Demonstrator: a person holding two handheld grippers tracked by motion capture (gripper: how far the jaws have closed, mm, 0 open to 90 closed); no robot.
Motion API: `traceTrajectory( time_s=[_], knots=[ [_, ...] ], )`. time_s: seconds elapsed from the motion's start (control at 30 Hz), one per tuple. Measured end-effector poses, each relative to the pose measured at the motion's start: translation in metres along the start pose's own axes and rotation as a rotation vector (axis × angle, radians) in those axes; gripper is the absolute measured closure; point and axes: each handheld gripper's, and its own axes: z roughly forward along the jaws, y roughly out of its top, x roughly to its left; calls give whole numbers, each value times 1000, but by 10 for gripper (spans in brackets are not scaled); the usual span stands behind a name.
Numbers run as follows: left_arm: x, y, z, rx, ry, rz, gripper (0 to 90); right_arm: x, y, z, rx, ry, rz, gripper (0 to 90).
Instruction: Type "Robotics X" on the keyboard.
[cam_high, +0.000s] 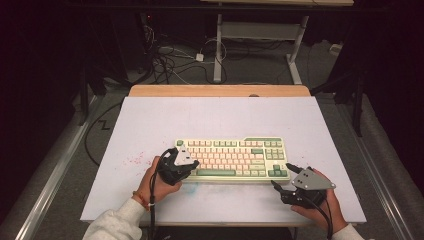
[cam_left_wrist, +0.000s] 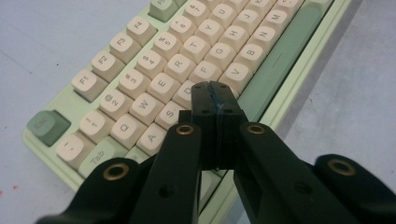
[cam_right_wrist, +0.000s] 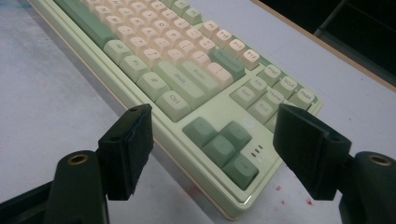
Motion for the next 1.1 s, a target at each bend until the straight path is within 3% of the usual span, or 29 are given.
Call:
traceTrajectory(
  time_s=[0.4,0.77,1.1],
  knots=[
    [-5,16,20,33,-10,33,868,1,-1,1,9,11,-7,291],
    [-5,15,24,60,-3,40,871,2,0,1,12,12,-10,292],
    [-7,15,22,54,3,50,863,2,0,2,17,13,-15,291]
  ],
)
